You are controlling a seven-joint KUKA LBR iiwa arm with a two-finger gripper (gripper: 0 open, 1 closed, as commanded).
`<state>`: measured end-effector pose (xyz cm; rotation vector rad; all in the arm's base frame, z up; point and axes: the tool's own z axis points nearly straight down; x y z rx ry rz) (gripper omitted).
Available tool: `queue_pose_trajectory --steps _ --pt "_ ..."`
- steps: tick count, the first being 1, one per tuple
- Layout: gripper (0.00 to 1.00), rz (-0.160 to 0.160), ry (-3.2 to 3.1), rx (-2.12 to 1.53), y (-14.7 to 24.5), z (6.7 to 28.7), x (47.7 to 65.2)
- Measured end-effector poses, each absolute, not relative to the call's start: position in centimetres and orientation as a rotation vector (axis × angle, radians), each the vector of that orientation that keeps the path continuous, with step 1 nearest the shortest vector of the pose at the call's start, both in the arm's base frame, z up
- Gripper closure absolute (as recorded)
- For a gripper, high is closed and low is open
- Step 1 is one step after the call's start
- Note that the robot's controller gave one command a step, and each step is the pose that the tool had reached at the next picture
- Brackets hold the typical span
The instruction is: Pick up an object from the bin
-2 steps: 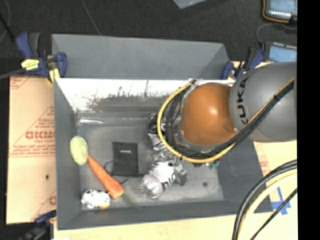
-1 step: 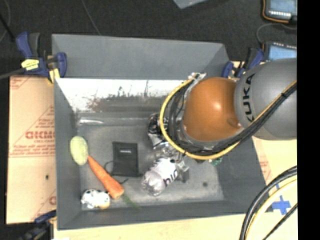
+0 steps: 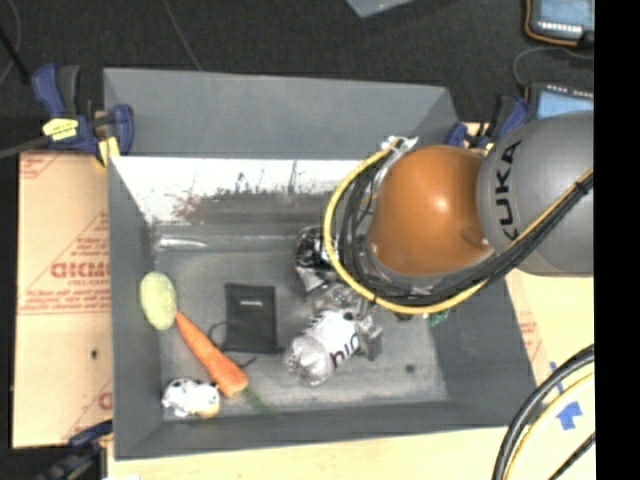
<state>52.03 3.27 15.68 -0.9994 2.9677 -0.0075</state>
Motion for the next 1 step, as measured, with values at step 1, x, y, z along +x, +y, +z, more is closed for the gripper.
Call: queue_pose_trajectory --steps 1 --pt "1.0 -0.009 2.966 -0.996 3.25 16.7 52.1"
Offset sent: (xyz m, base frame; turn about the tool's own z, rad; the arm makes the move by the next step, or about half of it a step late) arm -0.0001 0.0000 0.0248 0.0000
